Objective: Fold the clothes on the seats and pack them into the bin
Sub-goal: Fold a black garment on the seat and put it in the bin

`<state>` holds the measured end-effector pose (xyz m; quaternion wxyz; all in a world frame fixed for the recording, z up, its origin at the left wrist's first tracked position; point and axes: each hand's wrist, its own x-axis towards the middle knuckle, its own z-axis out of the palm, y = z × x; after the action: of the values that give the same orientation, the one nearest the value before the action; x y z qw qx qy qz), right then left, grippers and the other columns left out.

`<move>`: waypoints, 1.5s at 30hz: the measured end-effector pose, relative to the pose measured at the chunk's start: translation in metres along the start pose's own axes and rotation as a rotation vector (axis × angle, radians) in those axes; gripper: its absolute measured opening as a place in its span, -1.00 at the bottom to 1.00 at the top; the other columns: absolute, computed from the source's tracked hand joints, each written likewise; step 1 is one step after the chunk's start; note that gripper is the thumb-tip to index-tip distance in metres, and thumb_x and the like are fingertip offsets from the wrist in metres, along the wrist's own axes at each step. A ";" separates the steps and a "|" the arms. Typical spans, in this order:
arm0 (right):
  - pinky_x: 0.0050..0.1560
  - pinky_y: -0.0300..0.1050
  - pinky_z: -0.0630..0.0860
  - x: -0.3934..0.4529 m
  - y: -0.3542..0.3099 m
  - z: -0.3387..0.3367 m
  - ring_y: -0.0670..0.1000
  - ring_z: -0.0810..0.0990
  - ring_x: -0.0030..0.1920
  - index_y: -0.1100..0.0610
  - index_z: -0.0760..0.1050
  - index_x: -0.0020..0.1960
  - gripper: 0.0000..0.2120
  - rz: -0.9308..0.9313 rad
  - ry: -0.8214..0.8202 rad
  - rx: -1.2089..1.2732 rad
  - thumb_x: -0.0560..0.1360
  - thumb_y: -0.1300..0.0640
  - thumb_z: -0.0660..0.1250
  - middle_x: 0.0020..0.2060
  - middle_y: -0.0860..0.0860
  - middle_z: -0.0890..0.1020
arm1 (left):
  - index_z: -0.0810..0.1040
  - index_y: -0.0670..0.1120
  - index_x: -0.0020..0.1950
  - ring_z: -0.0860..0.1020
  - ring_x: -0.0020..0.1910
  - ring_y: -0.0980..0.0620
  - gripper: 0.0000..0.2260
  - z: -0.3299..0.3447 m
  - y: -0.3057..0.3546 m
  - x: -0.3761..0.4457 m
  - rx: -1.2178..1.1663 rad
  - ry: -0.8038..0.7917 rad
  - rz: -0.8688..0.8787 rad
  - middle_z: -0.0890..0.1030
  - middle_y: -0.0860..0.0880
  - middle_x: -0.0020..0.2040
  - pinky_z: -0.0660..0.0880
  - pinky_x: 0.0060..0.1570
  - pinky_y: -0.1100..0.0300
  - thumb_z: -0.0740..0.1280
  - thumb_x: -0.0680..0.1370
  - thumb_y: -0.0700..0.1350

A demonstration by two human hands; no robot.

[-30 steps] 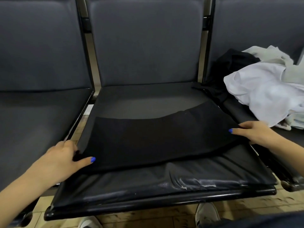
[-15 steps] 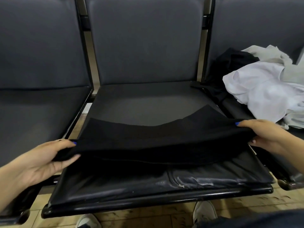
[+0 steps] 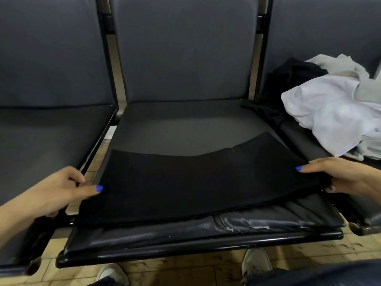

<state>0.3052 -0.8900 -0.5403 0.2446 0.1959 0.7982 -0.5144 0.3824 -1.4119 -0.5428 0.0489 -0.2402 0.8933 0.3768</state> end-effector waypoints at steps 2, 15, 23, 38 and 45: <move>-0.45 -0.24 0.37 0.001 -0.001 -0.004 -0.02 0.52 -0.43 0.14 0.62 -0.29 -0.42 0.015 -0.030 -0.016 -0.28 0.03 0.62 -0.36 0.07 0.62 | 0.41 -0.09 -0.19 0.41 -0.38 -0.06 -0.64 0.003 0.003 0.005 0.105 0.188 0.154 0.47 -0.13 -0.39 0.37 -0.31 0.05 0.58 0.29 -0.03; -0.60 -0.31 0.45 -0.025 -0.026 0.011 -0.07 0.47 -0.63 0.24 0.42 -0.53 -0.66 -0.040 -0.053 0.684 -0.21 0.37 0.51 -0.59 0.07 0.46 | 0.60 0.05 0.19 0.50 0.21 0.16 -0.59 0.117 0.081 -0.004 0.387 -0.181 1.155 0.61 0.09 0.17 0.18 0.36 0.30 0.07 0.48 -0.03; -0.32 -0.26 0.22 -0.028 -0.056 0.029 -0.04 0.45 -0.44 0.17 0.56 -0.39 -0.51 -0.126 -0.026 0.703 -0.32 0.25 0.51 -0.46 0.00 0.53 | 0.17 0.13 0.52 0.00 0.52 0.19 -0.59 0.159 0.093 -0.011 0.485 -0.453 1.055 0.13 0.13 0.55 -0.16 0.46 0.22 0.02 0.68 -0.12; -0.48 -0.29 0.28 -0.069 -0.150 0.223 -0.04 0.33 -0.48 0.09 0.28 -0.41 -0.79 -0.268 -0.673 0.361 0.37 0.27 0.15 -0.46 0.00 0.35 | 0.54 -0.18 0.16 0.60 0.03 -0.20 -0.66 0.040 0.062 0.016 -1.025 -0.431 -0.154 0.62 -0.19 0.10 0.64 -0.28 -0.04 0.04 0.54 -0.34; -0.09 0.04 0.55 -0.057 -0.115 0.272 0.15 0.57 -0.06 0.06 0.12 0.51 -0.46 -0.182 -0.833 -0.066 0.60 -0.05 0.17 0.21 0.22 0.46 | 0.61 -0.24 0.12 0.66 -0.20 -0.16 -0.70 0.031 0.037 0.008 -0.793 -0.554 -0.218 0.66 -0.28 -0.01 0.63 -0.23 0.00 0.18 0.59 -0.10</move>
<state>0.3371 -1.1882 -0.5185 0.5059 -0.1077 0.6615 -0.5430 0.3549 -1.3711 -0.5428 0.2282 -0.2231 0.6044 0.7299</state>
